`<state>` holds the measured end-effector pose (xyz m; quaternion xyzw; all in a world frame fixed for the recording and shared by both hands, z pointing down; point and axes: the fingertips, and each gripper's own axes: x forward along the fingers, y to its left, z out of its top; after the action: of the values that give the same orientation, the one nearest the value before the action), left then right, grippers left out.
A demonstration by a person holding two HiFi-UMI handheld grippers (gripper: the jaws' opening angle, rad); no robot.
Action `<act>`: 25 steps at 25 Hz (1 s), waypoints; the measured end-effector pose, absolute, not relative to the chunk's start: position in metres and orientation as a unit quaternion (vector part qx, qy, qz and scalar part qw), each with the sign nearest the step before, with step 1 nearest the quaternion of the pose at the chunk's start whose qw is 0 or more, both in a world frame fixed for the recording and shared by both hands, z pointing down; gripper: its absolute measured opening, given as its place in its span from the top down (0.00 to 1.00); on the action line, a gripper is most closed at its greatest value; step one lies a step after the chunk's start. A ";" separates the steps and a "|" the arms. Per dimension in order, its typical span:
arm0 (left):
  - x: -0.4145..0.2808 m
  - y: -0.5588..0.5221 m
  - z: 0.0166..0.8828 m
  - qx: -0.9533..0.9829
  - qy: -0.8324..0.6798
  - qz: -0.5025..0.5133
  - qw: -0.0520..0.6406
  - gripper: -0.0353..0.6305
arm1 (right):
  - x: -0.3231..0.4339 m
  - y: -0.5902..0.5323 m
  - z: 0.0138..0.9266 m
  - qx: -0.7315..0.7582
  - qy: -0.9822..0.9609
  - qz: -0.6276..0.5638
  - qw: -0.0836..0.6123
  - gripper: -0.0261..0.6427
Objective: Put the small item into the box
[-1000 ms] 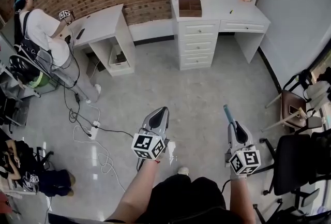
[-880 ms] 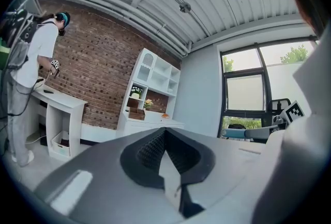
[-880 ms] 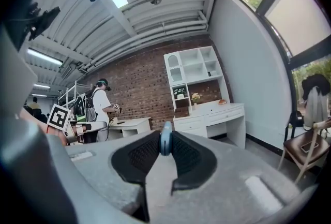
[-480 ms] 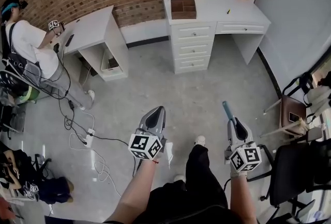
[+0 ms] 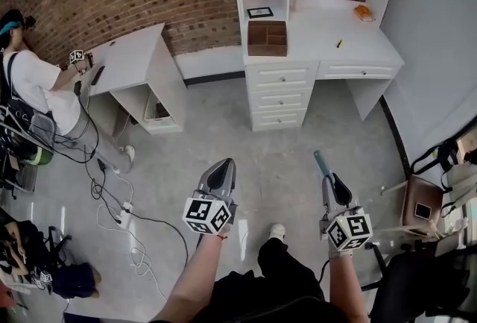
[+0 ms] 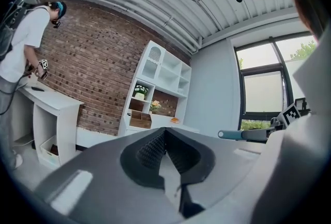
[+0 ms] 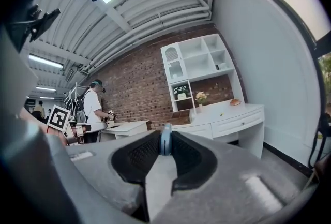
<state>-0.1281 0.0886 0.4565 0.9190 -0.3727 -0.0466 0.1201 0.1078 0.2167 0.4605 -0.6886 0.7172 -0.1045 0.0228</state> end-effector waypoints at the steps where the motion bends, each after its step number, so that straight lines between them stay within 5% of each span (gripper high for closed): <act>1: -0.121 0.080 0.456 0.919 -0.374 -0.045 0.120 0.94 | 0.115 0.206 0.460 -0.686 0.719 -0.105 0.023 0.86; 25: -0.020 -0.062 0.487 0.908 -0.396 -0.031 0.136 0.94 | 0.198 0.053 0.482 -0.645 0.754 -0.124 0.021 0.86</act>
<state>-0.0202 -0.0616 0.4869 0.9076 -0.3958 -0.0311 0.1361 0.1977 0.0532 0.4821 -0.6449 0.7539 -0.1239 0.0208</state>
